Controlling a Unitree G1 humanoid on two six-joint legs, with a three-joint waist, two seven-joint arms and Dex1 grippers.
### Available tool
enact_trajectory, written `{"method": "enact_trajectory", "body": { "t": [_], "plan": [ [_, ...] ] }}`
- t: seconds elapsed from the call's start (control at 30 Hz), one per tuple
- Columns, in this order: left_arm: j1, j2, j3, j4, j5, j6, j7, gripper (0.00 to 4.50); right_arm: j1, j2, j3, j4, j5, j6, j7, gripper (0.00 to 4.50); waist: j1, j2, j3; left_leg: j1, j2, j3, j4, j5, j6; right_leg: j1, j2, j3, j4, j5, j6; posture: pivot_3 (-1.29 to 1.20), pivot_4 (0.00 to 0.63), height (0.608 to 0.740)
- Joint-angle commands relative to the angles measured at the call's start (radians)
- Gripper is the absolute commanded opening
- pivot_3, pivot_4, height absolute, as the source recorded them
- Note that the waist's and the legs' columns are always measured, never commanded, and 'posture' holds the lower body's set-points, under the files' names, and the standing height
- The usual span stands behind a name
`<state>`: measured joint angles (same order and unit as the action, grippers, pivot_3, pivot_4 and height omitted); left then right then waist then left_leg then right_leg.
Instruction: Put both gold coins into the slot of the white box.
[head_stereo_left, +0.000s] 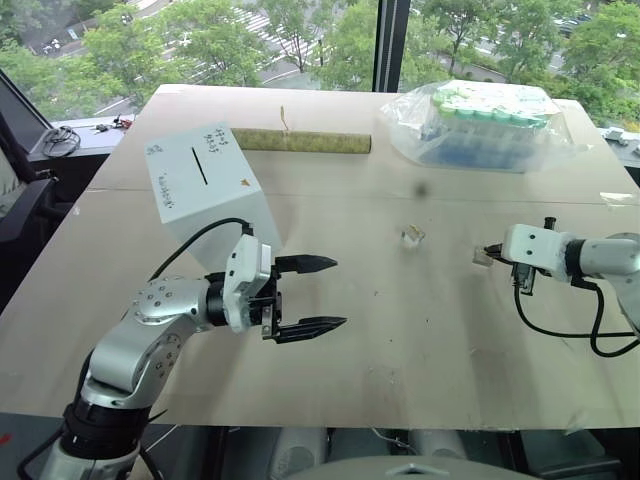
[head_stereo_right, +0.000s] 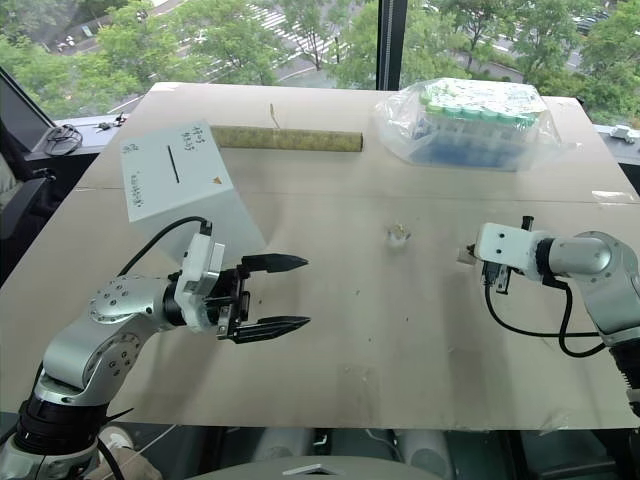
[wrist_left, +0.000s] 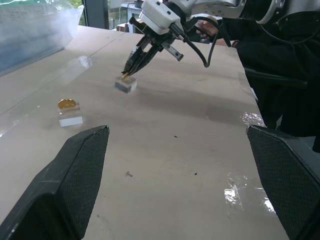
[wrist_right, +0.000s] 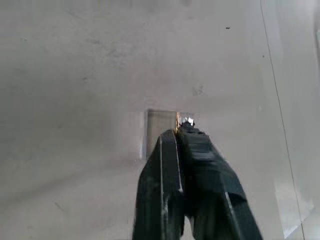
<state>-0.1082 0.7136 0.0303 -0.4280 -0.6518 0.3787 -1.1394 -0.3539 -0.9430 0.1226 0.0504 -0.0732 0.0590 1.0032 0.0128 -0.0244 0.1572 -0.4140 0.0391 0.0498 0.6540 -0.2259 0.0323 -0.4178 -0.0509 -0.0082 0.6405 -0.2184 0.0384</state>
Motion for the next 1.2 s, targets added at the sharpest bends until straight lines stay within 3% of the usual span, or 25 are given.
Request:
{"method": "enact_trajectory", "body": {
  "t": [0.03, 0.23, 0.63, 0.77, 0.9, 1.0, 1.13, 1.2],
  "plan": [
    [-0.002, 0.004, 0.02, -0.04, -0.014, -0.016, -0.002, 4.5, -0.012, -0.006, -0.014, -0.017, 0.005, -0.003, 0.012, 0.05, 0.0, 0.0, 0.0, 0.0, 0.0, 0.0, 0.0, 0.0, 0.0, 0.0, 0.0, 0.0, 0.0, 0.0, 0.0, 0.0, 0.15, 0.74],
    [-0.02, -0.016, 0.023, -0.037, -0.049, 0.024, 0.038, 4.5, -0.009, 0.005, -0.046, -0.067, 0.046, 0.082, 0.014, 0.05, 0.0, 0.0, 0.0, 0.0, 0.0, 0.0, 0.0, 0.0, 0.0, 0.0, 0.0, 0.0, 0.0, 0.0, 0.0, 0.0, 0.15, 0.74],
    [-0.216, -0.077, 0.032, 0.0, -0.235, 0.324, 0.282, 4.5, -0.022, 0.065, -0.237, -0.23, 0.364, 0.506, -0.007, 0.05, 0.001, 0.0, 0.0, 0.0, 0.0, -0.002, 0.001, 0.0, 0.0, 0.001, 0.0, -0.001, 0.001, 0.0, 0.0, 0.0, 0.15, 0.74],
    [-0.319, -0.112, 0.037, 0.035, -0.332, 0.415, 0.303, 4.5, -0.059, 0.076, -0.346, -0.372, 0.606, 0.702, 0.009, 0.05, -0.001, 0.0, 0.0, 0.0, 0.0, -0.002, 0.001, 0.0, 0.0, 0.001, 0.0, -0.001, 0.001, 0.002, 0.003, 0.0, 0.15, 0.74],
    [-0.394, -0.136, 0.02, 0.05, -0.38, 0.458, 0.28, 4.5, -0.146, 0.101, -0.408, -0.524, 0.847, 0.899, -0.069, 0.05, -0.006, 0.0, 0.0, 0.0, 0.0, -0.003, 0.001, 0.0, 0.0, 0.001, 0.001, -0.001, 0.001, 0.002, 0.003, 0.0, 0.15, 0.74],
    [-0.428, -0.149, -0.002, 0.056, -0.359, 0.451, 0.259, 3.27, -0.182, 0.117, -0.408, -0.593, 0.936, 0.966, -0.139, 0.0, -0.002, 0.0, 0.0, 0.0, 0.0, -0.004, 0.001, 0.0, 0.0, 0.002, 0.001, -0.002, 0.001, 0.002, 0.002, 0.0, 0.15, 0.74],
    [-0.474, -0.168, -0.015, 0.081, -0.368, 0.466, 0.238, 3.27, -0.207, 0.142, -0.41, -0.675, 1.066, 1.021, -0.233, 0.0, 0.002, -0.001, 0.0, -0.001, -0.001, -0.003, 0.001, 0.0, 0.0, 0.002, 0.001, -0.001, 0.001, 0.0, 0.0, 0.0, 0.15, 0.74],
    [-0.491, -0.178, -0.018, 0.092, -0.371, 0.472, 0.233, 2.81, -0.207, 0.141, -0.402, -0.694, 1.095, 1.026, -0.261, 0.0, 0.001, -0.001, 0.0, -0.001, -0.001, -0.003, 0.001, 0.0, 0.0, 0.002, 0.001, 0.0, 0.001, 0.0, 0.0, 0.0, 0.15, 0.74]
  ]
}}
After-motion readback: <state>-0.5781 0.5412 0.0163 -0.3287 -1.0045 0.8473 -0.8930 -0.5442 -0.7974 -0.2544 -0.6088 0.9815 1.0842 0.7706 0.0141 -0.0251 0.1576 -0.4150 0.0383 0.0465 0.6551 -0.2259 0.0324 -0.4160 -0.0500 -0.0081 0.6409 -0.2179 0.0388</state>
